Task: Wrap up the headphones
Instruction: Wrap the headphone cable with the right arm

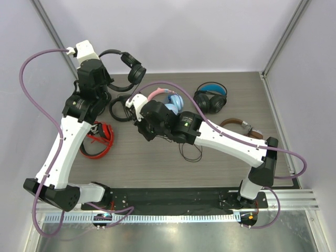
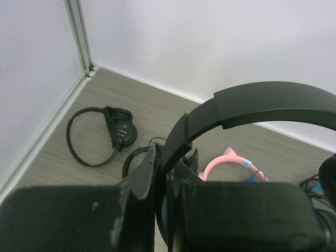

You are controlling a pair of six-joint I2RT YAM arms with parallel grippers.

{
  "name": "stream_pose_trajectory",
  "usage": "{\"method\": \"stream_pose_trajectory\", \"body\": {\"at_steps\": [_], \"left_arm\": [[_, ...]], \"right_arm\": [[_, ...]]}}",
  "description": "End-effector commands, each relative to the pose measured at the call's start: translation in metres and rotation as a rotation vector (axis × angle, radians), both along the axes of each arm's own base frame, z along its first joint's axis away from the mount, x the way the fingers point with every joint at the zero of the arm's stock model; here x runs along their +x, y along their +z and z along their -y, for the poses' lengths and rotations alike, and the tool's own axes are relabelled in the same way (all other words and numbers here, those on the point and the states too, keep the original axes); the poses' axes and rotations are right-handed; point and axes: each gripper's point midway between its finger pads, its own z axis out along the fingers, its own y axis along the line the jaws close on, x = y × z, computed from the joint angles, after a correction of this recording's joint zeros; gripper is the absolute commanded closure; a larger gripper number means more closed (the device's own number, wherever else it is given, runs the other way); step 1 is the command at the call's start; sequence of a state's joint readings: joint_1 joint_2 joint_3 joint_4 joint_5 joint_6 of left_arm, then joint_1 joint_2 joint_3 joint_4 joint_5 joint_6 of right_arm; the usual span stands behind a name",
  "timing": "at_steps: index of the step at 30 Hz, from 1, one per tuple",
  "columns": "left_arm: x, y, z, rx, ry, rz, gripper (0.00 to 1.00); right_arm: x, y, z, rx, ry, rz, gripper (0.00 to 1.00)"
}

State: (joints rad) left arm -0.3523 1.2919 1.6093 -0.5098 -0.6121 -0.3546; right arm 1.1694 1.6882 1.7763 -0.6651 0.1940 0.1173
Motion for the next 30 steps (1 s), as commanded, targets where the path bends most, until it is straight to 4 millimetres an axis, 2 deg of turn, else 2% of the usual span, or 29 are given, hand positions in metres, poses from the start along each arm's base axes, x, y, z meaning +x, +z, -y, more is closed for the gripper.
{"method": "stream_pose_trajectory", "body": {"at_steps": [1, 8, 10, 16, 18, 19, 25, 30], "left_arm": [[0.005, 0.017, -0.012, 0.014, 0.082, 0.071, 1.00], [0.007, 0.003, -0.013, 0.050, 0.095, 0.039, 1.00], [0.009, 0.000, -0.011, 0.049, 0.083, 0.034, 1.00], [0.019, -0.013, 0.004, 0.056, 0.011, -0.014, 1.00], [0.021, -0.017, 0.011, 0.048, -0.026, -0.028, 1.00], [0.022, -0.018, 0.019, 0.036, -0.066, -0.030, 1.00], [0.024, -0.028, 0.031, 0.028, -0.116, -0.062, 1.00], [0.026, -0.030, 0.041, 0.028, -0.171, -0.075, 1.00]], "right_arm": [[-0.035, 0.047, -0.011, 0.159, 0.099, -0.052, 0.95], [-0.046, 0.055, -0.008, 0.211, 0.102, -0.110, 0.95], [-0.046, 0.052, -0.005, 0.206, 0.092, -0.111, 0.92], [-0.046, 0.065, 0.010, 0.231, 0.063, -0.095, 0.88], [-0.045, 0.072, 0.015, 0.241, 0.055, -0.079, 0.90], [-0.045, 0.077, 0.017, 0.249, 0.053, -0.070, 0.98], [-0.038, 0.097, 0.028, 0.240, 0.039, 0.008, 0.99], [-0.032, 0.105, 0.034, 0.220, 0.036, 0.063, 0.99]]}}
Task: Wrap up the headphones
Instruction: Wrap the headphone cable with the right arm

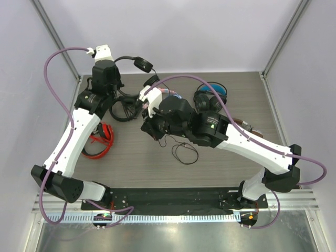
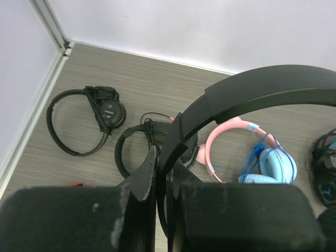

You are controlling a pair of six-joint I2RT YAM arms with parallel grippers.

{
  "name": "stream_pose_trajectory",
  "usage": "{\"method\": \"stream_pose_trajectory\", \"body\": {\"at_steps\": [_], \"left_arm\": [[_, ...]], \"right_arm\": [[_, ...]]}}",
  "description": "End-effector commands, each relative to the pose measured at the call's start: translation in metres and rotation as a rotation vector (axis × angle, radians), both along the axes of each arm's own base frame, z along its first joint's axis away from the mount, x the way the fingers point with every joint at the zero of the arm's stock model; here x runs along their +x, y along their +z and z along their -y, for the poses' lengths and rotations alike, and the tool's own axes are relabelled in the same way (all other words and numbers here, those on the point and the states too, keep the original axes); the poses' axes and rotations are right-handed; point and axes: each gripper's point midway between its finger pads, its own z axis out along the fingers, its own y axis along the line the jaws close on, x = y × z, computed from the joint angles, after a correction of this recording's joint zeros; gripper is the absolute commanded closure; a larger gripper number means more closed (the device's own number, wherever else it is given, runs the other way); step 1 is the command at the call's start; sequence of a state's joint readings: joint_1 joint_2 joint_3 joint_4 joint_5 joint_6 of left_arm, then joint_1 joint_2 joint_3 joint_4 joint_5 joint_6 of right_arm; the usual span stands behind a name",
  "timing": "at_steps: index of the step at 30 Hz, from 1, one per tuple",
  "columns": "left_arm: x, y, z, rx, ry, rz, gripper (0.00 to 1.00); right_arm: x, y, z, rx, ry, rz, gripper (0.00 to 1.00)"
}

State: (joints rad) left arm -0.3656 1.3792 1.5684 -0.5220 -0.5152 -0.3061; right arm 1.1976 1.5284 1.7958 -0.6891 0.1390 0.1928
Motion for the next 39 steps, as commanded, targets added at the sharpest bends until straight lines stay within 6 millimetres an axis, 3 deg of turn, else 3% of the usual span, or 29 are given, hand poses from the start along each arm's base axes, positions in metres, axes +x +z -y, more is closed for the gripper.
{"method": "stream_pose_trajectory", "body": {"at_steps": [1, 3, 4, 6, 7, 9, 13, 17, 25, 27, 28, 30, 31, 32, 33, 34, 35, 36, 37, 39], "left_arm": [[0.004, 0.021, 0.014, -0.048, -0.064, 0.057, 1.00], [0.004, 0.020, 0.024, -0.048, -0.109, 0.037, 1.00], [0.005, 0.016, 0.026, -0.043, -0.119, 0.024, 1.00], [0.004, 0.016, 0.037, -0.059, -0.173, 0.017, 1.00], [0.004, 0.016, 0.042, -0.072, -0.194, 0.015, 1.00], [0.004, 0.014, 0.049, -0.096, -0.225, 0.007, 1.00], [0.001, 0.013, 0.059, -0.116, -0.277, 0.000, 1.00], [-0.002, 0.001, 0.069, -0.100, -0.346, -0.052, 1.00], [-0.007, -0.024, 0.091, -0.119, -0.453, -0.126, 1.00], [-0.009, -0.029, 0.088, -0.103, -0.448, -0.135, 1.00], [-0.009, -0.027, 0.085, -0.077, -0.447, -0.126, 1.00], [-0.010, -0.023, 0.080, -0.045, -0.439, -0.106, 1.00], [-0.013, -0.014, 0.077, -0.038, -0.438, -0.078, 1.00], [-0.013, -0.001, 0.076, -0.023, -0.447, -0.026, 1.00], [-0.014, 0.005, 0.075, -0.018, -0.450, 0.000, 1.00], [-0.017, 0.029, 0.073, -0.027, -0.448, 0.086, 1.00], [-0.019, 0.038, 0.071, -0.024, -0.445, 0.120, 1.00], [-0.019, 0.045, 0.070, -0.030, -0.440, 0.149, 1.00], [-0.020, 0.052, 0.069, -0.031, -0.441, 0.175, 1.00], [-0.024, 0.066, 0.074, -0.050, -0.472, 0.223, 1.00]], "right_arm": [[0.006, 0.038, 0.013, 0.035, -0.017, 0.102, 0.99], [0.009, 0.034, 0.013, -0.008, -0.012, 0.122, 0.99], [0.010, 0.047, 0.014, -0.002, -0.002, 0.153, 0.99], [0.012, 0.043, 0.011, -0.048, 0.018, 0.158, 0.99], [0.013, 0.055, 0.010, -0.037, 0.026, 0.184, 0.99], [0.014, 0.053, 0.008, -0.056, 0.034, 0.178, 0.99], [0.029, 0.059, 0.020, -0.089, -0.007, 0.235, 0.99], [0.060, 0.063, 0.043, -0.075, -0.095, 0.243, 0.99], [0.080, 0.083, 0.045, 0.041, -0.020, 0.175, 0.99], [0.083, 0.097, 0.059, 0.087, -0.035, 0.188, 0.99], [0.093, 0.090, 0.073, 0.077, -0.075, 0.180, 0.99], [0.094, 0.108, 0.100, 0.123, -0.140, 0.233, 0.99], [0.104, 0.088, 0.113, 0.098, -0.200, 0.195, 0.99], [0.105, 0.085, 0.119, 0.104, -0.223, 0.198, 0.99], [0.107, 0.090, 0.145, 0.108, -0.319, 0.223, 0.91], [0.111, 0.058, 0.152, 0.062, -0.360, 0.174, 0.82], [0.111, 0.047, 0.160, 0.052, -0.395, 0.156, 0.72], [0.112, 0.032, 0.169, 0.033, -0.444, 0.132, 0.56], [0.105, -0.001, 0.175, -0.006, -0.450, 0.076, 0.49], [0.091, -0.035, 0.170, -0.004, -0.426, -0.033, 0.35]]}}
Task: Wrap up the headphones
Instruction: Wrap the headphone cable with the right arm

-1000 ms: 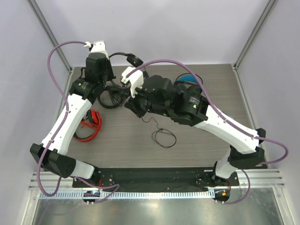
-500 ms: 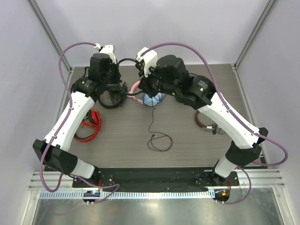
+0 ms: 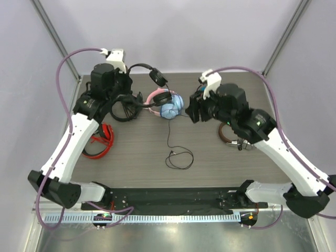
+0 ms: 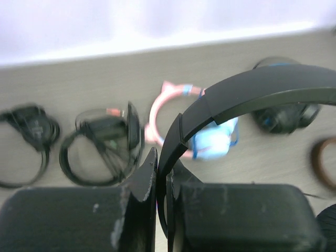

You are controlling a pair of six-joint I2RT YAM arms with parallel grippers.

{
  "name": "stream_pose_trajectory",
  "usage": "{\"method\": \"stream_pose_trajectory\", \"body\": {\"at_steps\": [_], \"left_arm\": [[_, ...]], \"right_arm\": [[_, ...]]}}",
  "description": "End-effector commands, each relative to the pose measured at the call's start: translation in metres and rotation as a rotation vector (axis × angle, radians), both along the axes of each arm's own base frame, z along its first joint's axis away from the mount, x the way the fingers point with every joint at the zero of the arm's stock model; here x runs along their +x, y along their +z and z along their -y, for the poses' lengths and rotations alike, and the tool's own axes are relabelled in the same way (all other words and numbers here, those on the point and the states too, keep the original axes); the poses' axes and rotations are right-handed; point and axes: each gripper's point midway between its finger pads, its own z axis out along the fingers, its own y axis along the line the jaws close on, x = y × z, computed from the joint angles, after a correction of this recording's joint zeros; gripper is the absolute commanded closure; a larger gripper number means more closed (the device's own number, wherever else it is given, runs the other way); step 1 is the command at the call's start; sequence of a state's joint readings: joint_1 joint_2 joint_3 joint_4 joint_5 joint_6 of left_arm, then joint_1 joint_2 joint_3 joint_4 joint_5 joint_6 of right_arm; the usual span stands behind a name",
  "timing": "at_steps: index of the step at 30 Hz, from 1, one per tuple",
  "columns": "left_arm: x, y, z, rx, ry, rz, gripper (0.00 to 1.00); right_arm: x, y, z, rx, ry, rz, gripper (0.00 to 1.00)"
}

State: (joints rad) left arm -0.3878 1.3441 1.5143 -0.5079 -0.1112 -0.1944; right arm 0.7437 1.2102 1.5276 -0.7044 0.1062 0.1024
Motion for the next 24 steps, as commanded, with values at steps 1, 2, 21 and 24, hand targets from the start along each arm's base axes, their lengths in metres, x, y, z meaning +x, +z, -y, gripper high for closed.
{"method": "stream_pose_trajectory", "body": {"at_steps": [1, 2, 21, 24], "left_arm": [[-0.006, 0.083, 0.006, -0.107, -0.049, 0.269, 1.00], [-0.008, 0.086, 0.011, -0.121, -0.073, 0.275, 1.00], [-0.027, 0.129, 0.031, -0.023, -0.245, 0.492, 1.00], [-0.033, 0.135, 0.042, -0.030, -0.319, 0.485, 1.00]], "right_arm": [[-0.023, -0.065, -0.010, 0.039, 0.033, -0.188, 0.33], [-0.034, -0.075, -0.018, 0.061, 0.090, -0.236, 0.31], [-0.022, -0.027, 0.014, 0.251, -0.008, 0.181, 0.17], [-0.012, -0.040, 0.006, 0.216, -0.004, 0.180, 0.16]]}}
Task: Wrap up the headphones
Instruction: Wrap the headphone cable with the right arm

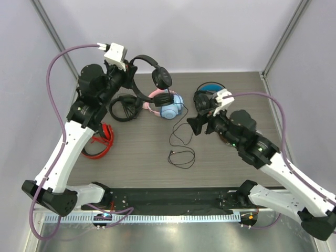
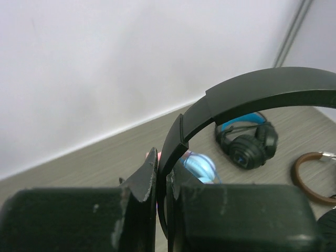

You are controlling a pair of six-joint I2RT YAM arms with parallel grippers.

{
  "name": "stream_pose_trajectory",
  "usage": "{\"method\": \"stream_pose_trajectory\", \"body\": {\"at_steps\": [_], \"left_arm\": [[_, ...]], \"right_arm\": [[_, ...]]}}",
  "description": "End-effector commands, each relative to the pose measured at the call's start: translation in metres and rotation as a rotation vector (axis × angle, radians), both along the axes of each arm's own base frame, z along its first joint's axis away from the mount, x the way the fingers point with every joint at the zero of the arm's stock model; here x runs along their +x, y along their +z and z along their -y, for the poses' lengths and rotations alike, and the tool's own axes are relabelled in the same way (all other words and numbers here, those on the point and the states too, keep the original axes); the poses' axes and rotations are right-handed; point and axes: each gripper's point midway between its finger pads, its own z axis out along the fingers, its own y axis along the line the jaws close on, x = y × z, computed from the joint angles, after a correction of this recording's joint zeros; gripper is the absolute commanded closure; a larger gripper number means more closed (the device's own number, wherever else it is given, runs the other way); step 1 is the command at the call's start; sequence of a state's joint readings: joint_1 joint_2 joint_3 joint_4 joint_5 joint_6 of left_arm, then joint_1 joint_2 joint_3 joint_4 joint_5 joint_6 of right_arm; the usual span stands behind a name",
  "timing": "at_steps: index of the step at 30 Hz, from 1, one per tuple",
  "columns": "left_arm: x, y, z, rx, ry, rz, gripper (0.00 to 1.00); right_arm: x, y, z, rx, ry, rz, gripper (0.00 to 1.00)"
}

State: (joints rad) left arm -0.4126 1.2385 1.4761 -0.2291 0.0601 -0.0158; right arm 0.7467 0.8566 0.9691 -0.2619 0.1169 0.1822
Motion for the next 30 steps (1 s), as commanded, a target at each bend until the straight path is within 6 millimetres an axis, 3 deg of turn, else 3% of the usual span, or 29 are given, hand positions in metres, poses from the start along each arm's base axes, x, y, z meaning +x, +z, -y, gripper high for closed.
{"method": "stream_pose_trajectory", "body": {"at_steps": [1, 4, 9, 11, 16, 17, 18, 20, 22, 24, 25, 26, 28, 29, 30], "left_arm": [[-0.018, 0.050, 0.015, -0.023, -0.114, 0.099, 1.00], [-0.017, 0.040, 0.022, 0.001, -0.147, 0.037, 1.00], [-0.006, 0.037, 0.013, -0.043, -0.058, -0.042, 1.00], [-0.005, 0.030, 0.012, -0.088, -0.031, -0.107, 1.00], [-0.010, 0.038, 0.011, -0.157, -0.019, -0.140, 1.00], [-0.012, 0.040, 0.009, -0.164, -0.012, -0.138, 1.00], [-0.012, 0.038, 0.009, -0.167, -0.007, -0.143, 1.00], [-0.014, 0.042, 0.003, -0.183, 0.020, -0.130, 1.00], [-0.014, 0.043, 0.001, -0.201, 0.040, -0.131, 1.00], [-0.014, 0.043, -0.004, -0.223, 0.074, -0.140, 1.00], [-0.014, 0.043, -0.005, -0.235, 0.082, -0.147, 1.00], [-0.013, 0.042, -0.005, -0.241, 0.089, -0.155, 1.00], [-0.014, 0.036, -0.004, -0.236, 0.088, -0.190, 1.00], [-0.016, 0.037, -0.002, -0.234, 0.075, -0.195, 1.00], [-0.017, 0.036, -0.002, -0.235, 0.071, -0.200, 1.00]], "right_arm": [[0.017, -0.007, -0.016, -0.016, 0.016, 0.048, 0.16], [0.020, 0.004, -0.022, 0.010, 0.031, 0.092, 0.16], [0.016, 0.023, -0.034, 0.051, 0.092, 0.122, 0.15], [0.016, 0.023, -0.039, 0.060, 0.112, 0.123, 0.15], [0.018, 0.008, -0.050, 0.063, 0.141, 0.075, 0.16], [0.019, 0.019, -0.053, 0.115, 0.144, 0.102, 0.16], [0.018, 0.012, -0.056, 0.123, 0.156, 0.096, 0.16], [0.019, 0.022, -0.060, 0.211, 0.153, 0.111, 0.16], [0.024, 0.018, -0.063, 0.245, 0.138, 0.094, 0.19], [0.028, 0.014, -0.066, 0.273, 0.121, 0.068, 0.28], [0.032, 0.012, -0.069, 0.282, 0.119, 0.064, 0.36], [0.033, 0.011, -0.071, 0.286, 0.119, 0.063, 0.55], [0.042, 0.010, -0.069, 0.290, 0.079, 0.070, 0.70], [0.046, 0.006, -0.070, 0.279, 0.072, 0.066, 0.83], [0.049, 0.006, -0.070, 0.266, 0.062, 0.077, 0.87]]}}
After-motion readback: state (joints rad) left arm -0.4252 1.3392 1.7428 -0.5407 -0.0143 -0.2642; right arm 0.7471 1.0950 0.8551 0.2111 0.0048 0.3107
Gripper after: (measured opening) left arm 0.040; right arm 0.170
